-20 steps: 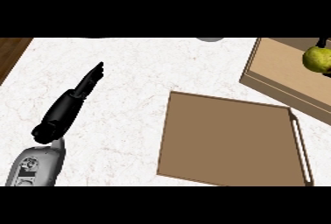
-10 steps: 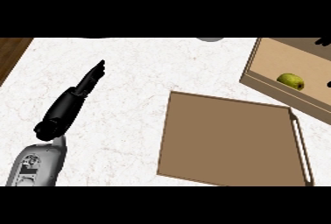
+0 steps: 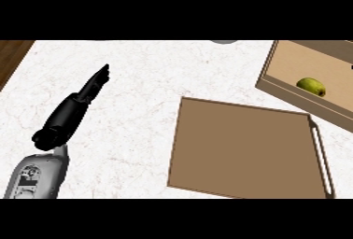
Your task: Pick the pear from the tray and place it in the cardboard box
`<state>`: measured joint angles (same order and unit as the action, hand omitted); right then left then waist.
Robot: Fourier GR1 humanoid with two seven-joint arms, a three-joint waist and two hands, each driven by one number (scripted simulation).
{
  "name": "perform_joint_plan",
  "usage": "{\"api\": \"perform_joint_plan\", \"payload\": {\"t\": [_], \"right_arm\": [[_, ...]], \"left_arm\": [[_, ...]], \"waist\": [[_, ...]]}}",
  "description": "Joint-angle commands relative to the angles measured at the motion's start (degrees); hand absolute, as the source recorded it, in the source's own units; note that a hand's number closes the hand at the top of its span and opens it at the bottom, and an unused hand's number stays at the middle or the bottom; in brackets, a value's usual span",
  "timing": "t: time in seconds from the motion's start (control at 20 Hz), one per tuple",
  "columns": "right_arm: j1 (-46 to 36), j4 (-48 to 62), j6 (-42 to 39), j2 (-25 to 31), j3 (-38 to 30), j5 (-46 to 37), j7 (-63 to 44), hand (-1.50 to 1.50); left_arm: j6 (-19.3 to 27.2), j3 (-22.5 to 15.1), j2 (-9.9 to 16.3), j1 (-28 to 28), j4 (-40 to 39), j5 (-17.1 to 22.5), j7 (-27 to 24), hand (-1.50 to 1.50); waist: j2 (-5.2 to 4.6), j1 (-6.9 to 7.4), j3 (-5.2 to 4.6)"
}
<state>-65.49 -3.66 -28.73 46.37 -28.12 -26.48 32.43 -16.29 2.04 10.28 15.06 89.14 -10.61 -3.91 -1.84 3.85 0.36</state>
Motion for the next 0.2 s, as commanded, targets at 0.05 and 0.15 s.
{"api": "perform_joint_plan", "payload": {"t": [0.05,0.15], "right_arm": [[0.5,3.3,-3.2,4.8,-7.0,7.0,-5.0,-1.5],[1.6,2.3,-4.0,6.5,-7.8,7.9,-4.7,-1.5]], "left_arm": [[-0.3,0.4,0.6,-0.1,-0.8,-0.1,-1.5,0.0],[-1.1,0.0,0.2,0.5,-0.4,0.7,-0.4,0.0]], "waist": [[-0.64,0.42,0.02],[-0.54,0.44,0.06]]}}
